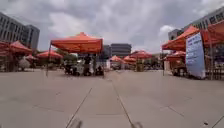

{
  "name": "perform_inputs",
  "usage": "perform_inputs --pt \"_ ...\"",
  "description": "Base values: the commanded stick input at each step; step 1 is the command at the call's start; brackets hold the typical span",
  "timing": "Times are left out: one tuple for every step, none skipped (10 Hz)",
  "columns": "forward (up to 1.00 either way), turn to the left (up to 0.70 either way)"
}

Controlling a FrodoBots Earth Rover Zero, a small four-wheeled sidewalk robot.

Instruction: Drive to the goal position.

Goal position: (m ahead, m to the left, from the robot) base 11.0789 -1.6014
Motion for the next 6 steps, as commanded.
perform_inputs --pt "0.85 -0.02" --pt "0.85 -0.02" --pt "0.85 -0.02" --pt "0.85 -0.02" --pt "0.85 -0.02" --pt "0.85 -0.02"
